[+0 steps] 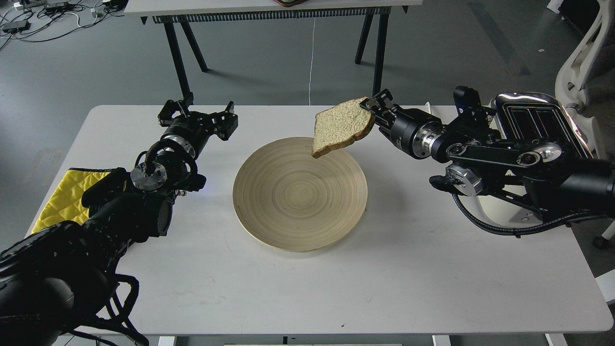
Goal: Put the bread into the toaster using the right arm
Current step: 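Lift the bread slice with the right gripper up off the plate, then carry the bread over the toaster and align it with a slot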
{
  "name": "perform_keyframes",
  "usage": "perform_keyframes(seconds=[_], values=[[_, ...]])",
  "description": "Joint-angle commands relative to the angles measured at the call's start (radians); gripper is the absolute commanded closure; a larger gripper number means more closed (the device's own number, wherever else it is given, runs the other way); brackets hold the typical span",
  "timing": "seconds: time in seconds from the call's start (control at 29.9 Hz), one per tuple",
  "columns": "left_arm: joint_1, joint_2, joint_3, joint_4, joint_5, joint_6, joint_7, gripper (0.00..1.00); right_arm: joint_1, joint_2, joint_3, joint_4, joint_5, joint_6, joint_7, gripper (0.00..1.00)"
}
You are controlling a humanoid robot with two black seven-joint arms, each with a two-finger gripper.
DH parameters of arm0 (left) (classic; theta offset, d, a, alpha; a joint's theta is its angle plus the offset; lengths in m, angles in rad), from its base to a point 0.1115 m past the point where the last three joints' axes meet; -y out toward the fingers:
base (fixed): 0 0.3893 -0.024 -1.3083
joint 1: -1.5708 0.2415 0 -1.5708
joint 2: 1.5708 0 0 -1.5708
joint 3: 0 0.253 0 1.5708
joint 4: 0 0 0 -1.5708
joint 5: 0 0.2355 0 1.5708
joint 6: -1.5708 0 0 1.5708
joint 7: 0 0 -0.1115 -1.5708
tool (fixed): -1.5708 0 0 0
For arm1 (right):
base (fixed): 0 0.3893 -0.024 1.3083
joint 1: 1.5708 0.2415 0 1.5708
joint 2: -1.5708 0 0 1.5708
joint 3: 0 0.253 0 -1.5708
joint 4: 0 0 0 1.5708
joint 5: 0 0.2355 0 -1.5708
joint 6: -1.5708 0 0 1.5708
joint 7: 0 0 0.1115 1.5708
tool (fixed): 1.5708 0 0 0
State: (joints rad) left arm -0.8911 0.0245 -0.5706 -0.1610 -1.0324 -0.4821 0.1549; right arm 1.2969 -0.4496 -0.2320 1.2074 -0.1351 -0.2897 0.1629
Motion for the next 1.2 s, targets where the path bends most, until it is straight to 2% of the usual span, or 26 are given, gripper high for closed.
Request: perform_keyframes(seconds=[0.0,0.33,0.47,0.67,0.84,1.17], values=[[0.0,0.0,0.0,0.0,0.0,0.0,0.0,0.0,0.102,-0.139,-0.012,0.09,-0.003,0.003,-0.003,0.85],[0.0,0.0,0.0,0.0,0.0,0.0,0.0,0.0,0.352,-0.543,-0.064,0.27,-0.247,0.043,-0.128,0.85],[0.0,0.0,0.0,0.0,0.0,0.0,0.0,0.0,0.381,-0.641,-0.093,0.267,-0.372,0.098,-0.148,0.85],[0.0,0.0,0.0,0.0,0.0,0.0,0.0,0.0,0.397,-0.701,-0.176,0.258,-0.463,0.112,-0.149,0.85],[0.0,0.0,0.0,0.0,0.0,0.0,0.0,0.0,0.404,-0.709,-0.28,0.215,-0.509,0.112,-0.151,0.85],[0.0,0.0,0.0,0.0,0.0,0.0,0.0,0.0,0.404,-0.727,-0.354,0.144,-0.554,0.139,-0.155,0.84]])
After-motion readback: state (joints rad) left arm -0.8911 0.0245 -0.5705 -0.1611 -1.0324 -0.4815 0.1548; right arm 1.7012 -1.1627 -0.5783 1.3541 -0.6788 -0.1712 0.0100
